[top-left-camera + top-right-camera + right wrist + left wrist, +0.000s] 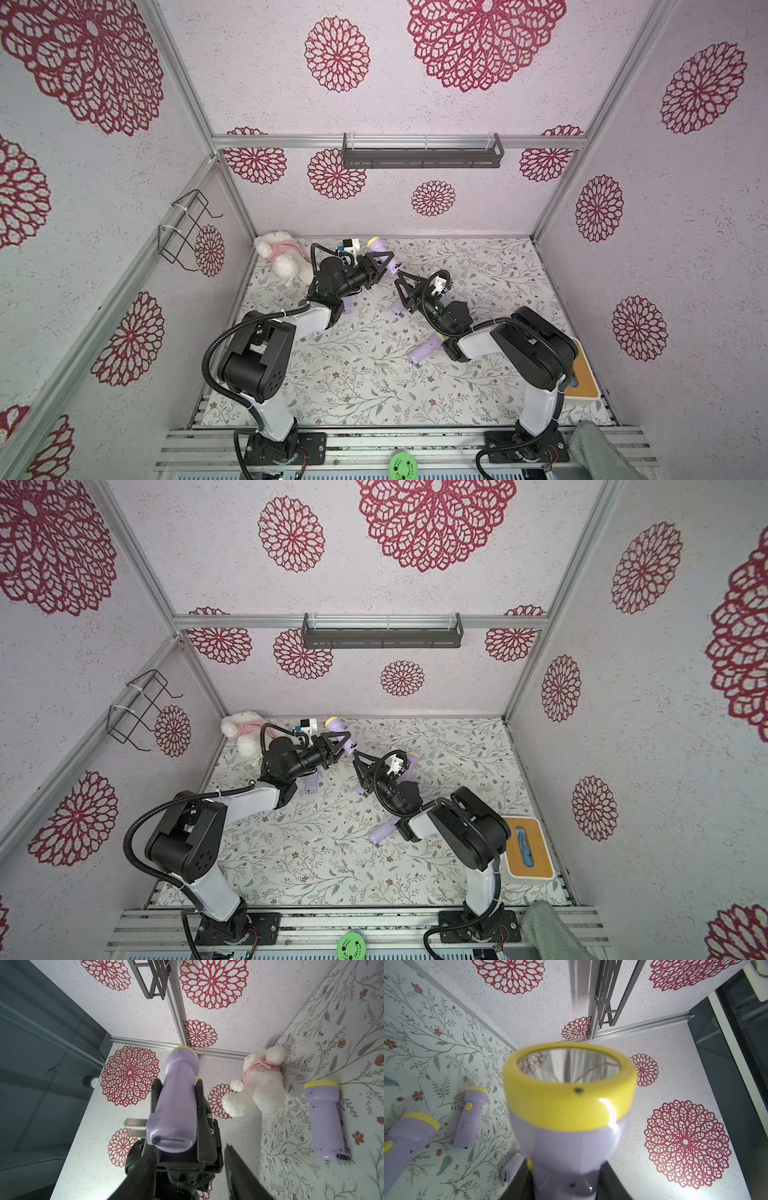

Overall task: Close the plug at the bottom of the flashlight
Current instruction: Close the plug of the flashlight.

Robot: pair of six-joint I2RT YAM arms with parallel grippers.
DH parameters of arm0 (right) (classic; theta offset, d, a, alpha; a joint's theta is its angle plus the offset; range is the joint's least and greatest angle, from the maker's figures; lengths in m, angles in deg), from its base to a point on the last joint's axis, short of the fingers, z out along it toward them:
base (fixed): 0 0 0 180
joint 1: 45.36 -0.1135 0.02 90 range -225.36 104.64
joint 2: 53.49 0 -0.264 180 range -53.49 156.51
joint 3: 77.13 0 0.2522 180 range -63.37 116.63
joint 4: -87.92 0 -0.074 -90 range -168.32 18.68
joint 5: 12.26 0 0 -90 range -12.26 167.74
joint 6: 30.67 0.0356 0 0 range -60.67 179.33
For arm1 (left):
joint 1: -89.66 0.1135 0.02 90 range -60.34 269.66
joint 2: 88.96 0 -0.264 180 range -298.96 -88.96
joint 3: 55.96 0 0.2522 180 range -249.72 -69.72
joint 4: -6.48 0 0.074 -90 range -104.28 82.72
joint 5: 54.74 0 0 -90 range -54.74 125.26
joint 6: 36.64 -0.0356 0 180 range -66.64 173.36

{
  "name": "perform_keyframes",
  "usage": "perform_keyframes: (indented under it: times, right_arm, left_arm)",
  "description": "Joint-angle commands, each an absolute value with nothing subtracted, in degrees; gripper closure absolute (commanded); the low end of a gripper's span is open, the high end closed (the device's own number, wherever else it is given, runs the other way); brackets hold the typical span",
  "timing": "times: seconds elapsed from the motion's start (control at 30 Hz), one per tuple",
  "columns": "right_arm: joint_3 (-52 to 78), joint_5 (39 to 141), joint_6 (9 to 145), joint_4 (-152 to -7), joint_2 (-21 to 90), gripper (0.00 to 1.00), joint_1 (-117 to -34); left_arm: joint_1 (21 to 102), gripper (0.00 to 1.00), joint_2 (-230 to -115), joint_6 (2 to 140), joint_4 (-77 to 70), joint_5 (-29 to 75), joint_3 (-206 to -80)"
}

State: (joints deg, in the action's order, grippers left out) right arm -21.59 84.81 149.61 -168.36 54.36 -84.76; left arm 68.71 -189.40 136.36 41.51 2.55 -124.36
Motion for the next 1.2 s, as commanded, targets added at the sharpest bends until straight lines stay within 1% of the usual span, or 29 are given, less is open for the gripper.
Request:
perform_keyframes:
  times: [0.0, 0.53, 0.63, 0.77, 1.17]
  right_arm:
    - [-20.49, 83.22, 149.77, -174.92, 52.59, 0.46, -85.0]
    - [-18.47, 82.49, 150.21, -174.97, 52.86, 0.48, -85.0]
    - [-18.35, 82.4, 149.57, -174.92, 52.46, 0.5, -85.0]
    - [-18.29, 82.45, 149.94, -174.92, 52.74, 0.54, -85.0]
    - [-19.21, 81.49, 151.52, -175.0, 52.59, 0.54, -85.24]
  left_arm:
    - [68.82, 1.0, -189.82, 137.3, 44.85, 2.12, -124.04]
    - [68.52, 1.0, -189.9, 137.21, 45.03, 1.97, -123.95]
    - [68.48, 1.0, -189.94, 137.26, 45.08, 1.99, -123.93]
    - [68.48, 1.0, -190.0, 137.21, 45.19, 2.01, -123.95]
    - [68.34, 1.0, -190.19, 137.5, 45.61, 2.02, -123.88]
